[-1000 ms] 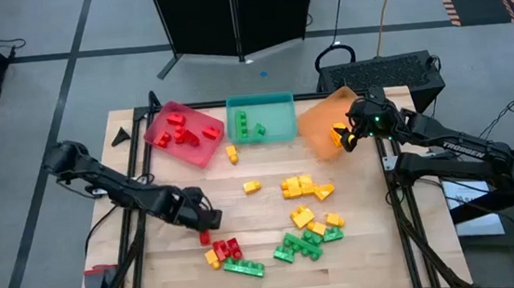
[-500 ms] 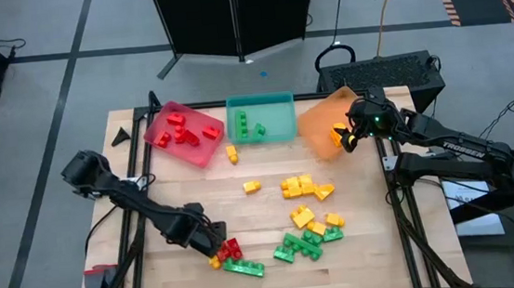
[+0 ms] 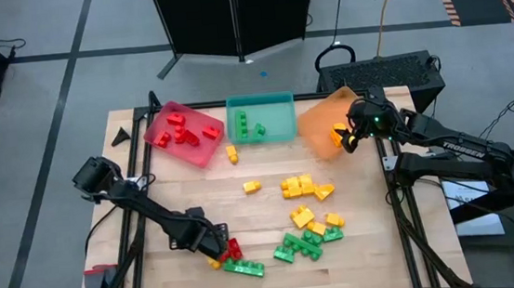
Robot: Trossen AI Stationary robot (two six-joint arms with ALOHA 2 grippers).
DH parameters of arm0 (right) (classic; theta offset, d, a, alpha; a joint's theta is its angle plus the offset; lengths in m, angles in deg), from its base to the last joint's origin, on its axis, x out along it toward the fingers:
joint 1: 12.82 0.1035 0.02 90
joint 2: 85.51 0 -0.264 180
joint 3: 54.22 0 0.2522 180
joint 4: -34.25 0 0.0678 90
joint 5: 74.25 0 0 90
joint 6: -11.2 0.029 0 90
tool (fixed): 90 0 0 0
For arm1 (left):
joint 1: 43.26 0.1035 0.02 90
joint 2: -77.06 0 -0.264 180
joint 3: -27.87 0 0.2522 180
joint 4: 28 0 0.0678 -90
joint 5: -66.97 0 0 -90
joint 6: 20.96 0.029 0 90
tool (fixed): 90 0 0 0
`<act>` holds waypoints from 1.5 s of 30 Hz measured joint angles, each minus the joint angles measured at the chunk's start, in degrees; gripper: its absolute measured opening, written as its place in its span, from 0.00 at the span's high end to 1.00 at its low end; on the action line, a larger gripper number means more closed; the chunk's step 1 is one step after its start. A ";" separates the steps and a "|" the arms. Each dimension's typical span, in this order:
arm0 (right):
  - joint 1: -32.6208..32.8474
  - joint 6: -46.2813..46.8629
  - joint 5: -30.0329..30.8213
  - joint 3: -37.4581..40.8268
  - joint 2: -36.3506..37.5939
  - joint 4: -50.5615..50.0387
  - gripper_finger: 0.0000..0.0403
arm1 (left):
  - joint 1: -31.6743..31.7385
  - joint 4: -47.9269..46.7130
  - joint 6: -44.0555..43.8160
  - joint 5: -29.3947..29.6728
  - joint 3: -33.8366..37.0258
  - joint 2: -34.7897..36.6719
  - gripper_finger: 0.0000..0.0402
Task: Sort blocks
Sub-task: Put the red game piece into the red bin
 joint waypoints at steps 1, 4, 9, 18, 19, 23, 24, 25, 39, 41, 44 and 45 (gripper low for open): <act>0.00 0.01 0.00 0.00 0.00 -0.14 0.22 | -0.11 -0.49 -0.52 -0.12 0.00 0.00 0.19; 0.00 -0.02 0.01 0.00 0.00 -0.53 0.22 | -0.22 -0.95 -0.93 -0.27 0.00 0.00 0.36; 0.00 -0.02 0.04 0.00 0.00 -0.52 0.22 | -0.22 -0.69 -1.35 2.17 0.00 0.02 0.68; 0.02 -0.23 0.46 0.00 0.00 -0.50 0.22 | 1.18 -4.18 -0.68 12.34 -1.69 2.34 0.68; 0.02 -0.23 0.45 0.00 0.00 -0.49 0.22 | 1.72 -5.98 -0.36 13.75 -2.49 3.01 0.68; 0.02 -0.23 0.44 0.00 0.00 -0.37 0.22 | 5.01 -14.31 1.78 20.99 -5.07 6.80 0.68; 0.02 -0.23 0.44 0.00 0.00 -0.26 0.22 | 6.09 -16.18 2.45 22.90 -5.52 8.17 0.68; 0.02 -0.23 0.44 0.00 -0.01 -0.18 0.22 | 7.30 -18.00 3.30 24.89 -5.75 9.70 0.68; 0.00 0.77 0.58 0.00 -0.02 0.31 0.22 | 37.74 -26.48 43.03 38.25 -5.87 22.35 0.68; 0.00 1.38 0.59 0.00 0.00 0.31 0.22 | 41.24 -20.24 54.05 35.75 -5.42 21.82 0.68; 0.00 1.52 0.57 0.00 -0.01 0.28 0.22 | 45.44 -11.65 68.19 29.82 -4.57 20.24 0.68; 0.00 1.53 0.58 0.00 -0.01 0.28 0.22 | 46.53 -10.33 71.04 28.31 -4.55 19.45 0.68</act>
